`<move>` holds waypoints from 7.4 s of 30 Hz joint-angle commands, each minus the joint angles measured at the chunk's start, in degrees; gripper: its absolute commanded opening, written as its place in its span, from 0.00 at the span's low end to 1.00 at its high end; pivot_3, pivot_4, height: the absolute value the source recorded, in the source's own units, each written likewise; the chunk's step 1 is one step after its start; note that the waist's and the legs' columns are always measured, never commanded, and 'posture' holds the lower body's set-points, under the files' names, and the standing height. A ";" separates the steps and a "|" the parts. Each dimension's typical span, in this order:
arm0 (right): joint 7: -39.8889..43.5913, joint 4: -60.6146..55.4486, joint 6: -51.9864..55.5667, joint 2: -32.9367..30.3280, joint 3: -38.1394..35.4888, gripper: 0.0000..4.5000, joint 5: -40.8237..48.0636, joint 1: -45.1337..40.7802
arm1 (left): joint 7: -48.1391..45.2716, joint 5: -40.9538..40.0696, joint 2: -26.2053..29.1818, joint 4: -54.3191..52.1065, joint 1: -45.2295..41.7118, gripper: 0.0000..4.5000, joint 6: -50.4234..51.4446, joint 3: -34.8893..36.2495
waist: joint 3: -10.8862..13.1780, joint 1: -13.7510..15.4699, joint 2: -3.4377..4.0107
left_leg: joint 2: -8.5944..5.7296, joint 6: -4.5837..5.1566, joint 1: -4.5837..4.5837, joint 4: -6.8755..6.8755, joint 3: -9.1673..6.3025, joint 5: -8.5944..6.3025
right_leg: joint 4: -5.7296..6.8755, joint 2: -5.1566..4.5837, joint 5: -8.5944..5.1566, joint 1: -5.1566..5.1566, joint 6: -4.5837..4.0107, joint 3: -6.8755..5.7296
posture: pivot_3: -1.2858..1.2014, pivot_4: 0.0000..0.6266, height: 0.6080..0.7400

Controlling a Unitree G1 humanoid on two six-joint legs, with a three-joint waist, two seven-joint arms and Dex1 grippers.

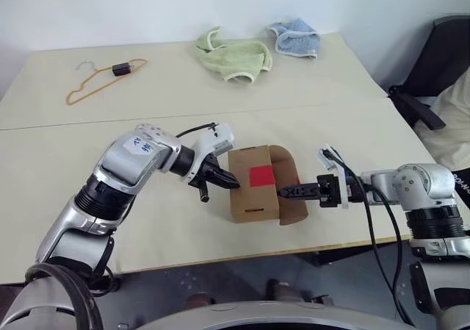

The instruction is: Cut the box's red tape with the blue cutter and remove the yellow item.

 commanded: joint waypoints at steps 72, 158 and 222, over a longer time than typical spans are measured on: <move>-62.47 -13.23 11.46 -21.16 14.95 0.01 41.11 -29.77 | 1.23 5.14 -12.80 24.60 -1.21 0.00 -17.68 5.01 | 0.04 1.57 0.01 | -0.03 0.20 -0.99 0.09 0.02 -0.11 | -0.52 -0.04 0.17 -0.67 0.13 -0.24 | 0.52 0.24 1.00; -23.21 -34.78 -26.91 -34.15 -19.36 0.99 1.44 20.90 | -3.83 13.07 -10.17 35.83 -1.96 0.00 -26.23 5.72 | 0.01 1.72 -0.05 | 0.09 0.66 -1.12 0.93 0.40 -0.44 | -0.71 -0.07 0.67 -0.48 0.06 -0.59 | 0.52 0.24 1.00; -27.08 -57.19 -19.92 -18.07 -44.60 1.00 3.19 37.40 | 0.75 35.99 -35.90 68.19 -27.18 0.99 -60.08 1.49 | 0.15 4.29 -0.20 | 0.07 0.81 -1.05 1.02 0.60 -0.63 | -0.89 -0.10 0.77 -0.39 0.22 -0.63 | 0.52 0.24 1.00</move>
